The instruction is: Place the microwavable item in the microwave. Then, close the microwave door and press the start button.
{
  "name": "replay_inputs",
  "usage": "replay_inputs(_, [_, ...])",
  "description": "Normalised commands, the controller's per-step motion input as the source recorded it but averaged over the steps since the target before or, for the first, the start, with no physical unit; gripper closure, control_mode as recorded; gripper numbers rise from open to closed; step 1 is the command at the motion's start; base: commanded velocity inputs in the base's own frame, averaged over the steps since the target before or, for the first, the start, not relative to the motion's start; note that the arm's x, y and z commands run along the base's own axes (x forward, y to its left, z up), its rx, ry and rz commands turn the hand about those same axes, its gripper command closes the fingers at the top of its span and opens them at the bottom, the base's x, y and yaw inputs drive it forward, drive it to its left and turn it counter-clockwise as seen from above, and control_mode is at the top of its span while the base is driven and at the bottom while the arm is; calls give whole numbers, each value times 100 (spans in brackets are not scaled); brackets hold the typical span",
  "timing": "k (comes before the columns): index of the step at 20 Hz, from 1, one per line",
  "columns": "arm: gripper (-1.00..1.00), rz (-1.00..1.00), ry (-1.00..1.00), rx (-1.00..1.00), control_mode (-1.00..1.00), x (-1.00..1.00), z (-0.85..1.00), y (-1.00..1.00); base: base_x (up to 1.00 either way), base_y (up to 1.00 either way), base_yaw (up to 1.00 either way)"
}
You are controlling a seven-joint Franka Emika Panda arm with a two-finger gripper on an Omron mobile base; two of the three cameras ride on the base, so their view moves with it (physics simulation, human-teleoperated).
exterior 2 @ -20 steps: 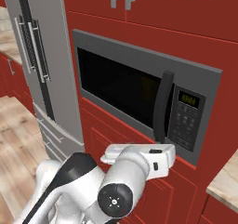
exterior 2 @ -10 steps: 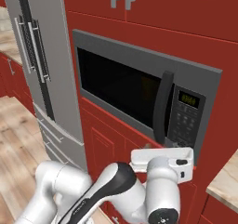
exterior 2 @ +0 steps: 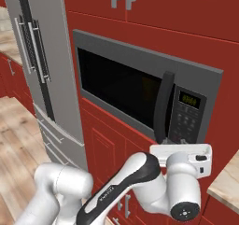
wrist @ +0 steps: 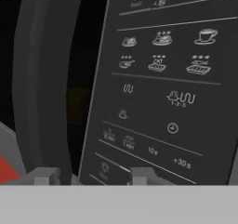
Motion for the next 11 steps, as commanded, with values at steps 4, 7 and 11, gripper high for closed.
replay_inputs(4, [-100,3,0,3,-100,12,-68,-48,0,0,0])
replay_inputs(7, [-100,0,0,5,-100,2,-80,-45,0,0,0])
replay_inputs(11, [-100,2,0,6,-100,3,-87,-46,0,0,0])
